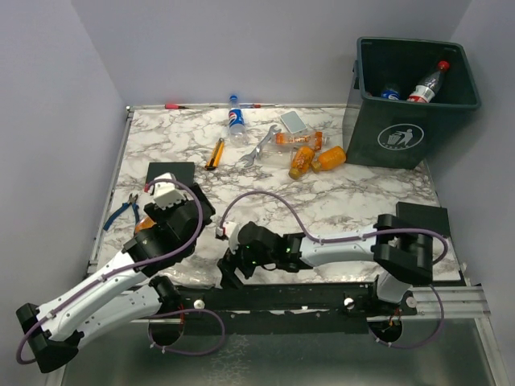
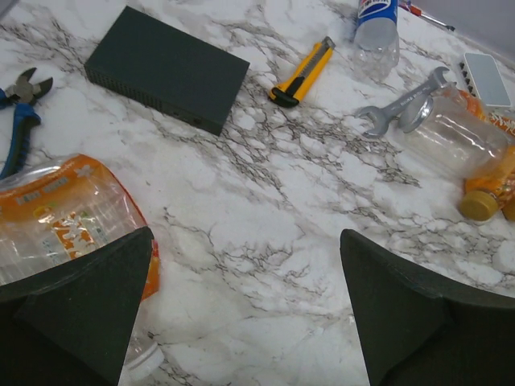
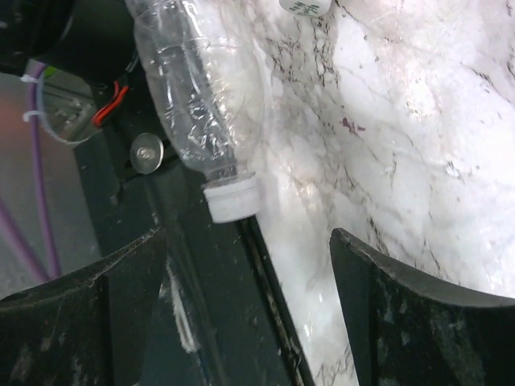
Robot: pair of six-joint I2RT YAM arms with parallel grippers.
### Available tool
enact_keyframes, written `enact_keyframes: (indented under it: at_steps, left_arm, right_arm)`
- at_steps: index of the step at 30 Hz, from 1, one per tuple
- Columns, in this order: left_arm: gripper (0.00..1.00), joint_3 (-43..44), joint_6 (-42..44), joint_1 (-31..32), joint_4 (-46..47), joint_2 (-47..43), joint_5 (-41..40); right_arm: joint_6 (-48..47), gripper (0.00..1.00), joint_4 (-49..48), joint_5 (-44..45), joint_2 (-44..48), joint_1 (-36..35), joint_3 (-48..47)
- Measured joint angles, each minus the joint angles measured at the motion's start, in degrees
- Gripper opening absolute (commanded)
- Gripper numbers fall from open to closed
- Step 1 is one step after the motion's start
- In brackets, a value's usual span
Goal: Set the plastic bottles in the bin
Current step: Pick up the plastic bottle from the corner of the board.
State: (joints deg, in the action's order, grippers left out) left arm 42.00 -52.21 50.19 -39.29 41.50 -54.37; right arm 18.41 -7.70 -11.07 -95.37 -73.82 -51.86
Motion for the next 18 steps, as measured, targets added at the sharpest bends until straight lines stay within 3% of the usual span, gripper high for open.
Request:
enact_keyframes:
  at_steps: [7,15,18]
  left_arm:
    - [0.99,-2.7,6.3,0.0,0.7,-7.3,-4.1]
    - [0.99,-6.3,7.3,-0.2,0.6,-13.7,-5.3]
    - [0.99,-6.3,7.4,-0.2,0.7,-13.9,-5.4]
  right_arm:
    - [-3.1,0.81,-4.5,3.1,-8.7,-1.7,-4.7]
    - [-4.8,0.80,-6.5,5.8,-12.7,-2.7,-8.2]
    - [-5.2,0.84,-6.6,6.8,-13.5,-3.5,-8.2]
